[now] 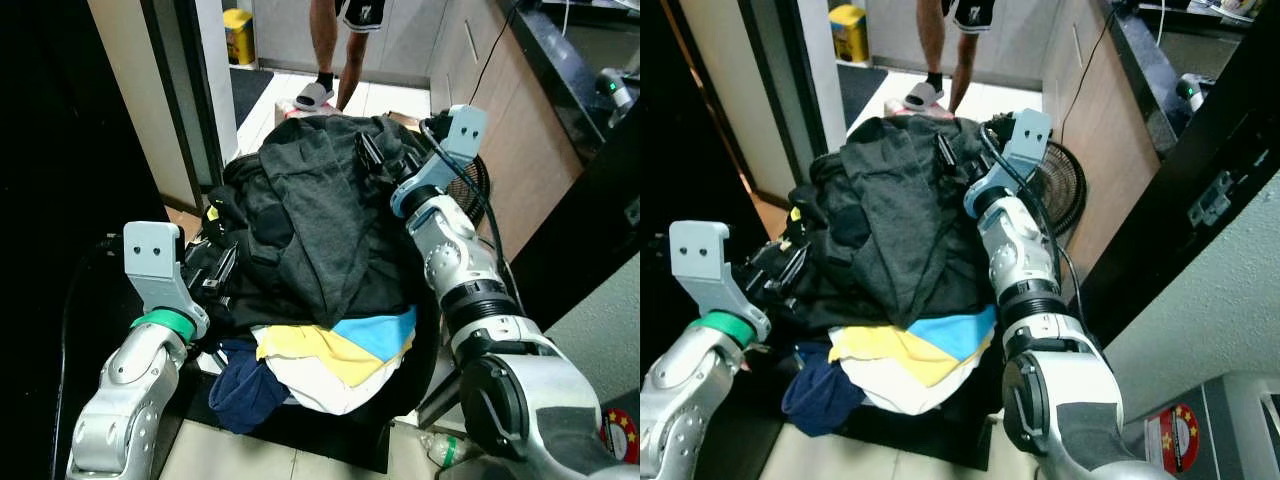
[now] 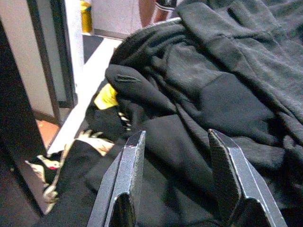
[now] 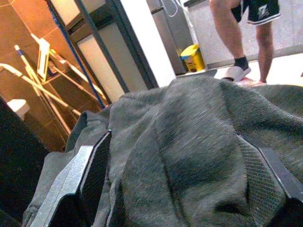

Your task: Clothes washing

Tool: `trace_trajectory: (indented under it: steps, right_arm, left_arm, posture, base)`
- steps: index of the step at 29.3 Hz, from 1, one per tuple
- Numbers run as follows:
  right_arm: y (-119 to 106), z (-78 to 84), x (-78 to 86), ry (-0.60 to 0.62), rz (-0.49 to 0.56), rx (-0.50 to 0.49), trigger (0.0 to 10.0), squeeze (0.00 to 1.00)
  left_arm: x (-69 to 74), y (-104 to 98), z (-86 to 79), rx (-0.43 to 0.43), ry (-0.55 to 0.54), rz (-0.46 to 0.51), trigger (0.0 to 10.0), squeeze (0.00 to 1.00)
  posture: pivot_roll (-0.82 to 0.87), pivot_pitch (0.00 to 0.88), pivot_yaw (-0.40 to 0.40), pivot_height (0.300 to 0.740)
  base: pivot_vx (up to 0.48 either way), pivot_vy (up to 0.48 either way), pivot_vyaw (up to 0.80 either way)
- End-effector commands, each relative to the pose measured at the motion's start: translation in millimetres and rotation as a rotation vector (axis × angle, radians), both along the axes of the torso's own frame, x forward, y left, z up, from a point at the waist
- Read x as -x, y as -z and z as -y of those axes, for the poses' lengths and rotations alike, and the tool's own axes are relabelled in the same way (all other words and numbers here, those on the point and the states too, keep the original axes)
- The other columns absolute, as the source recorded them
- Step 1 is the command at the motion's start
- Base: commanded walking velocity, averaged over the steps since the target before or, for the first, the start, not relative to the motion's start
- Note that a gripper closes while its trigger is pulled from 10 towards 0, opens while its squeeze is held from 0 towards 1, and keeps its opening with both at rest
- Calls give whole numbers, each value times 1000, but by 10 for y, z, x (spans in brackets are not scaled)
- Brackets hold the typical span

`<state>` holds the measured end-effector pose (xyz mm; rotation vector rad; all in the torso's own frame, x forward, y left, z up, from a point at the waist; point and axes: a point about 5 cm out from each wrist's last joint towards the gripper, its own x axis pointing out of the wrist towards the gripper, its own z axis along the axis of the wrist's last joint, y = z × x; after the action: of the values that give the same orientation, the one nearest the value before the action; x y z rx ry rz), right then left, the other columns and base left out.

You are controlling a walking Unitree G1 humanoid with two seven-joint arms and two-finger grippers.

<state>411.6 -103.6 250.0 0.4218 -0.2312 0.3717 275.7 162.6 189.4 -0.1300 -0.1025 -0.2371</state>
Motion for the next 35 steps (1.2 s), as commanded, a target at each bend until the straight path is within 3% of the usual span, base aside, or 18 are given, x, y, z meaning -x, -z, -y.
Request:
trace_trajectory:
  steps: [1,2,6,7,9,30,35]
  right_arm:
    - [44,-77,10,-28,-7,8,10000,114]
    - [75,-104,18,-33,-8,14,10000,0]
    - [127,-142,21,-34,-16,9,10000,0]
    - [133,-150,19,-36,-17,-2,7059,0]
    - [138,-161,18,-42,-16,-21,0,0]
    - [85,-169,11,-55,15,-52,0,0]
    - [-52,-142,12,-51,63,-101,0,0]
  left_arm:
    - [38,24,5,1,14,-17,10000,0]
    - [48,21,11,1,19,-18,10000,0]
    - [84,12,17,-4,30,-24,10000,0]
    - [95,9,16,-6,32,-27,10000,0]
    - [101,3,15,-8,35,-30,10000,0]
    - [126,-86,66,16,89,12,10000,0]
    - [101,-92,63,22,89,24,10000,0]
  posture:
    - [95,132,29,740]
    - [95,132,29,740]
    - [107,141,35,740]
    - [111,146,38,740]
    - [111,146,38,740]
    - [112,144,40,740]
    - [98,129,42,740]
  base:
    - [0,0,0]
    - [0,0,0]
    - [0,0,0]
    - [0,0,0]
    - [0,0,0]
    - [0,0,0]
    - [0,0,0]
